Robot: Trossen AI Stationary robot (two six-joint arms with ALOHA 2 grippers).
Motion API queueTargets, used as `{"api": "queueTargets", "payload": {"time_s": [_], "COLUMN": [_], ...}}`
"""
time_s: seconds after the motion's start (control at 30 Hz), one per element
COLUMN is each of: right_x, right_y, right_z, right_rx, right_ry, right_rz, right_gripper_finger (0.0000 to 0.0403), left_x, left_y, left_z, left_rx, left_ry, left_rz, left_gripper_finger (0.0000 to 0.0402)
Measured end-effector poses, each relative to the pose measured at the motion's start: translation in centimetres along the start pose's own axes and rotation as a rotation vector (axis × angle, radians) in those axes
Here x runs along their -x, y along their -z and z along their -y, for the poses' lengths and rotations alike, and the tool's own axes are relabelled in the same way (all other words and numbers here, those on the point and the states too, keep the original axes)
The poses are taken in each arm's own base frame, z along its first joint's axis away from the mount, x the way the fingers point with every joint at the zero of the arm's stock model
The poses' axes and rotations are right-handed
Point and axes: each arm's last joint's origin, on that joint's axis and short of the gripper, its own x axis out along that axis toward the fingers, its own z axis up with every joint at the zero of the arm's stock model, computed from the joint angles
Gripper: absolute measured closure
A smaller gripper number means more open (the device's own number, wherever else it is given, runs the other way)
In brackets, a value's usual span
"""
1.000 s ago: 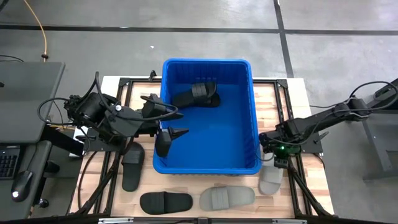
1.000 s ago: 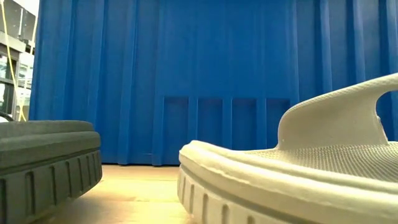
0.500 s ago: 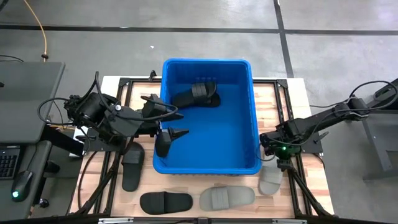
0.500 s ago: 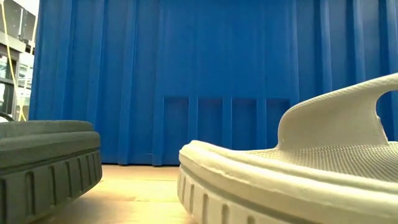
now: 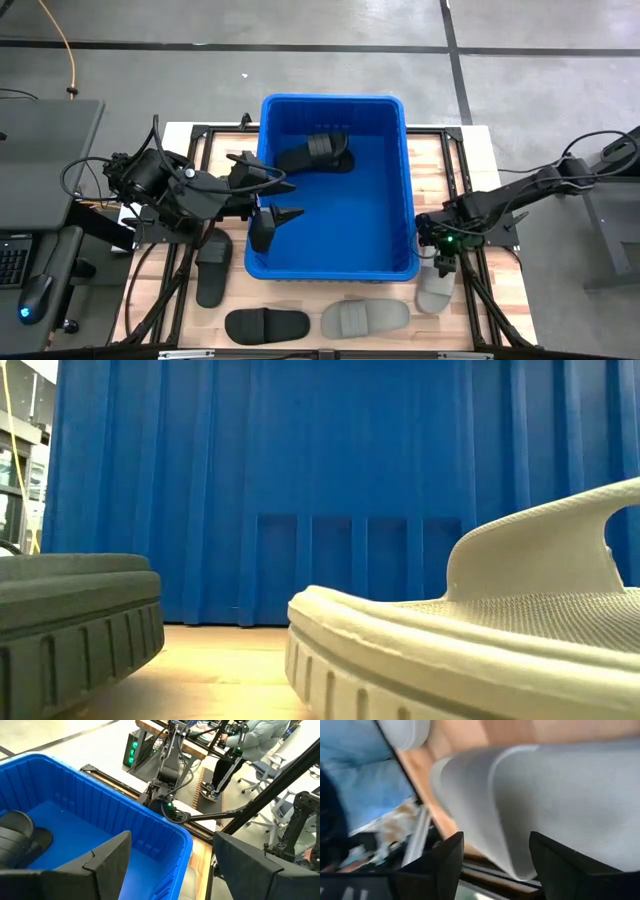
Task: Pick and place slides into bin
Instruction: Put the right white slipper into the bin
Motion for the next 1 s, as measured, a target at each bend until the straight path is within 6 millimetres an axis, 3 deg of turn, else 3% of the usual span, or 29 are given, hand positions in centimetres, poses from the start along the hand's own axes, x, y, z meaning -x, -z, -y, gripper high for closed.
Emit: {"api": "queueTargets", "payload": {"time_s": [0.23, 0.3, 0.43, 0.6, 0.7, 1.0], "right_x": [-0.7, -0.7, -0.7, -0.9, -0.4, 4.1], "right_y": [0.0, 0.0, 0.1, 0.9, 1.4, 3.4], "right_z": [0.4, 0.0, -0.3, -0.1, -1.0, -5.1], "right_rx": [0.014, 0.019, 0.014, -0.011, 0.023, 0.070], "right_ry": [-0.027, -0.098, -0.159, -0.133, -0.137, -0.059], "right_rz": [-0.005, -0.043, -0.098, -0.174, -0.188, -0.118], "right_gripper_finger": [0.0216, 0.0255, 0.0381, 0.0399, 0.0400, 0.0402], "left_x": [0.0, 0.0, 0.0, 0.0, 0.0, -0.4], "left_y": [0.0, 0.0, 0.0, 0.0, 0.0, -0.2], "left_z": [0.0, 0.0, 0.0, 0.0, 0.0, 0.5], "left_rx": [0.003, 0.001, 0.000, 0.004, 0.014, 0.000], "left_ry": [0.005, 0.005, 0.005, 0.005, 0.008, 0.028], "left_rz": [-0.004, -0.004, -0.004, -0.004, -0.002, 0.020], "left_gripper_finger": [0.0131, 0.0131, 0.0131, 0.0131, 0.0131, 0.0131]}}
